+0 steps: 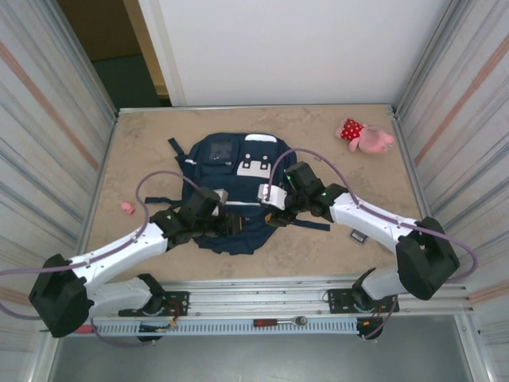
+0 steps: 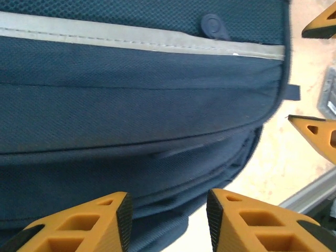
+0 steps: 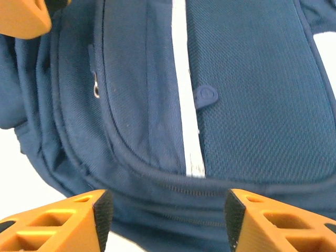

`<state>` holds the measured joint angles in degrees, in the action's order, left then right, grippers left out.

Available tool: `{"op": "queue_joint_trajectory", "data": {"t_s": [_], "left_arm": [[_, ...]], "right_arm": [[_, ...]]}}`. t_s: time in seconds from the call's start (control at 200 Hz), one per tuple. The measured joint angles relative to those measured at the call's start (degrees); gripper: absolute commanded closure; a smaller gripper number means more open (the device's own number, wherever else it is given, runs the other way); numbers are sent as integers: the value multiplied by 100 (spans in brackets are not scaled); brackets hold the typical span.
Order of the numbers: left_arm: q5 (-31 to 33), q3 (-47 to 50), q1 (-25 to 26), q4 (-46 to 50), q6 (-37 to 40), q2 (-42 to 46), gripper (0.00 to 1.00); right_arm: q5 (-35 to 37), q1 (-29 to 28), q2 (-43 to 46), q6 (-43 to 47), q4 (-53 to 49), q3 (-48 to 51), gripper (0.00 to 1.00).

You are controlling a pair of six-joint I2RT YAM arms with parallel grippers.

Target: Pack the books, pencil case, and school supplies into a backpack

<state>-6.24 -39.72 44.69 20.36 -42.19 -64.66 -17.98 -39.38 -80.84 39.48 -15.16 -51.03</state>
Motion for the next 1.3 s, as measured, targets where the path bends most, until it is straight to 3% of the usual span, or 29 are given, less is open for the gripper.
{"op": "queue_joint_trajectory", "data": {"t_s": [0.276,0.481,0.606,0.842,1.167,1.298], "left_arm": [[42,0,2,-116,22,-190,56],[92,9,0,-208,103,-186,52],[94,20,-76,-365,173,-157,49],[74,33,-496,-675,492,4,44],[-424,-98,-564,-901,1069,-358,44],[-546,-179,-575,-1032,1178,-623,53]], "right_arm": [[175,-188,-374,841,833,79,42],[138,-221,-529,1193,960,70,89],[-4,-195,-463,1202,953,0,100],[-264,-63,-343,1158,883,-151,100],[-446,42,-343,940,833,-229,100],[-439,81,-343,898,780,-251,100]]}}
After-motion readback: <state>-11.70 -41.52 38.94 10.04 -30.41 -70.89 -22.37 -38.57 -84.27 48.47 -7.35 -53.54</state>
